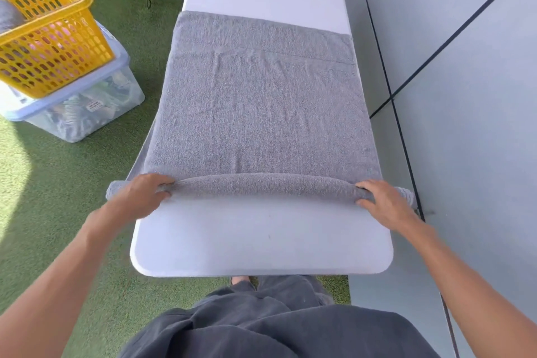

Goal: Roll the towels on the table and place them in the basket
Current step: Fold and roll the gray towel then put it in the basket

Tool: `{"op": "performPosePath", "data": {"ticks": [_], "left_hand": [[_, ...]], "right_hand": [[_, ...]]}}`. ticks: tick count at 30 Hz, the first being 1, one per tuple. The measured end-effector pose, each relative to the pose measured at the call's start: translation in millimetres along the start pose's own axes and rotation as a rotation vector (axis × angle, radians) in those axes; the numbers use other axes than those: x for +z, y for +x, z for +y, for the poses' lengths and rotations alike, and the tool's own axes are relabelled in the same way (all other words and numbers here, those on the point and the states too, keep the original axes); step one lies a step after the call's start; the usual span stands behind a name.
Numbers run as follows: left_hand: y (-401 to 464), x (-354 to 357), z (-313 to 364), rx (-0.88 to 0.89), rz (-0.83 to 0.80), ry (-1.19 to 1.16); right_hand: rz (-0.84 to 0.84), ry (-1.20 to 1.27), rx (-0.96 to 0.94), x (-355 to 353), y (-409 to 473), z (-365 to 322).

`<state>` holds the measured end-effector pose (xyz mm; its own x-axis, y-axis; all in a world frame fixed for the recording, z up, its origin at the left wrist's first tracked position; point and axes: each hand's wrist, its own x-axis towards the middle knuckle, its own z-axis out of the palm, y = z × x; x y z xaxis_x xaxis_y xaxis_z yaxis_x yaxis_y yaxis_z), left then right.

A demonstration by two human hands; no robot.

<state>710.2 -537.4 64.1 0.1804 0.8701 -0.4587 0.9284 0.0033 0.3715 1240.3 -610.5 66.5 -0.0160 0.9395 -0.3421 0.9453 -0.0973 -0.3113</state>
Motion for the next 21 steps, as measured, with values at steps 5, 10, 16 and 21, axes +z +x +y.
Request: {"op": "performPosePath", "data": {"ticks": [5,10,16,21], "left_hand": [[9,-9,6,0.029,0.211,-0.114],[-21,31,15,0.227,0.602,0.101],[-19,45,19,0.131,0.444,0.076],[-9,19,16,0.098,0.309,0.033]], "right_hand": [[0.1,0.182,0.044,-19,18,-4],[0.276,-0.071,-0.013,21,2,-12],[0.222,-0.139,0.038,17,5,-23],[-0.022,-0.089,0.058,1,10,-11]]}}
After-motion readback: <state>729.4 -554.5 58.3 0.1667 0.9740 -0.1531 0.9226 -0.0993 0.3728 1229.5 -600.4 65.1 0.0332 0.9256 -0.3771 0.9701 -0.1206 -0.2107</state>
